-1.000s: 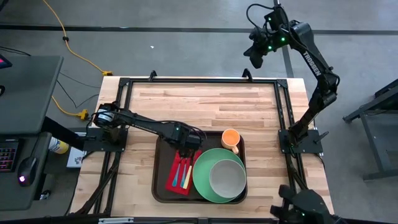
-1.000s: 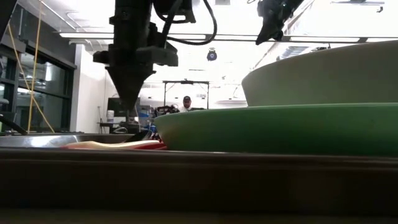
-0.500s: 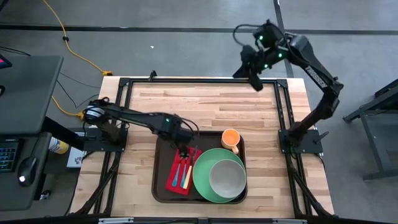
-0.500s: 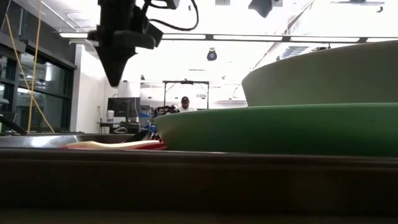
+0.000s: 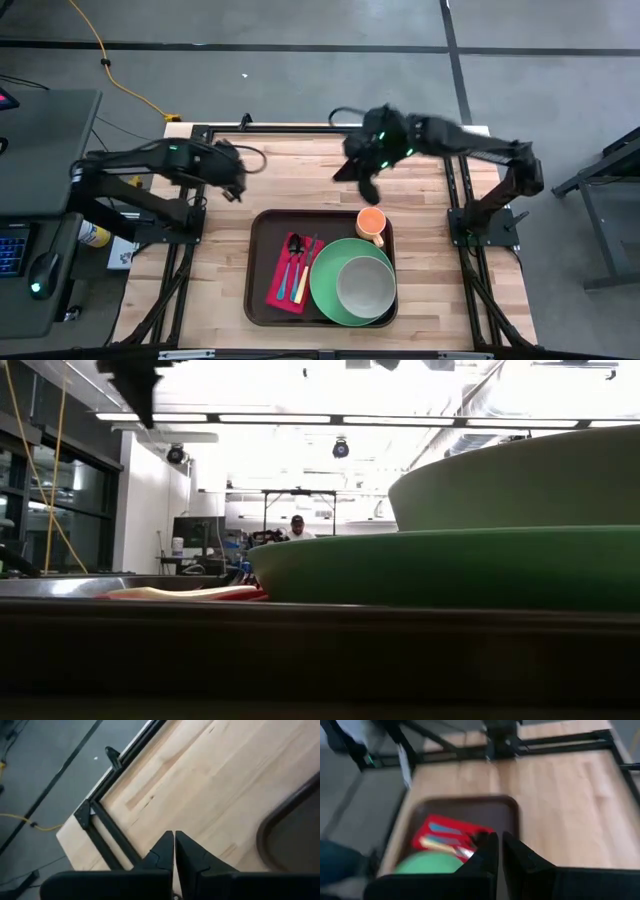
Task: Set up tray
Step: Adjust the red napkin on the brown serving tray
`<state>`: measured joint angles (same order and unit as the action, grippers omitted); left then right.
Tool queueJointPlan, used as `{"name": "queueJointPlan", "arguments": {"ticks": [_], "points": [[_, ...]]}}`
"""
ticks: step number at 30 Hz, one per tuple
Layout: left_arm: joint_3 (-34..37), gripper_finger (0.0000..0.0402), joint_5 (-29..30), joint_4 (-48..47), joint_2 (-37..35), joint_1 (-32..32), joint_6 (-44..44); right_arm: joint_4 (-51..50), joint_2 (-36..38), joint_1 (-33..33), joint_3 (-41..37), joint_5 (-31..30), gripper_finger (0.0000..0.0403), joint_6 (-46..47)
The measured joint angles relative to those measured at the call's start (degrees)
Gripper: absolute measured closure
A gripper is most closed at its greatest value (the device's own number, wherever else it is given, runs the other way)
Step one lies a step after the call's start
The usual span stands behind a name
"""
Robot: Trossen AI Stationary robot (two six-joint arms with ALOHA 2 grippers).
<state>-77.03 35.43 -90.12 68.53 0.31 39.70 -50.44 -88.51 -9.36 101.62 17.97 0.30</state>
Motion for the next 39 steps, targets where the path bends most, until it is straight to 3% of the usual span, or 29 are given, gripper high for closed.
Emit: {"name": "queueJointPlan", "arguments": {"ticks": [5,8,13,18,22,25,31,35,39], "points": [[5.2,0.0371,-5.2,3.1,-9.0,2.8,-10.5,20.5,-0.1,5.1,-13.0,-3.6,0.0403,16.9],[9.3,0.0389,-7.6,6.2,-12.7,3.5,-17.2,29.6,-0.1,8.0,-18.9,-9.6,0.0403,25.2],[17.6,0.0375,-10.8,13.7,-18.0,3.4,-23.7,35.7,-0.1,13.0,-22.7,-21.0,0.0403,32.0],[26.8,0.0342,-18.3,24.7,-22.1,3.5,-30.1,35.1,-0.4,16.6,-19.9,-31.1,0.0403,32.9],[32.7,0.0347,-27.5,32.7,-22.7,3.4,-32.3,26.6,-2.1,17.7,-13.9,-36.3,0.0403,32.6],[36.0,0.0365,-35.7,37.2,-22.4,3.4,-33.5,11.8,-6.0,18.1,-6.8,-38.4,0.0403,32.9],[39.4,0.039,-46.0,40.8,-21.4,3.4,-35.0,-16.9,-14.9,18.8,5.9,-39.6,0.0403,36.8],[40.4,0.0382,-53.1,45.0,-21.3,2.9,-39.4,-26.6,-18.1,19.1,5.6,-34.9,0.0403,39.6],[41.0,0.0388,-53.5,47.5,-19.0,0.5,-42.6,-27.2,-18.1,20.1,0.7,-30.7,0.0403,42.3]]}}
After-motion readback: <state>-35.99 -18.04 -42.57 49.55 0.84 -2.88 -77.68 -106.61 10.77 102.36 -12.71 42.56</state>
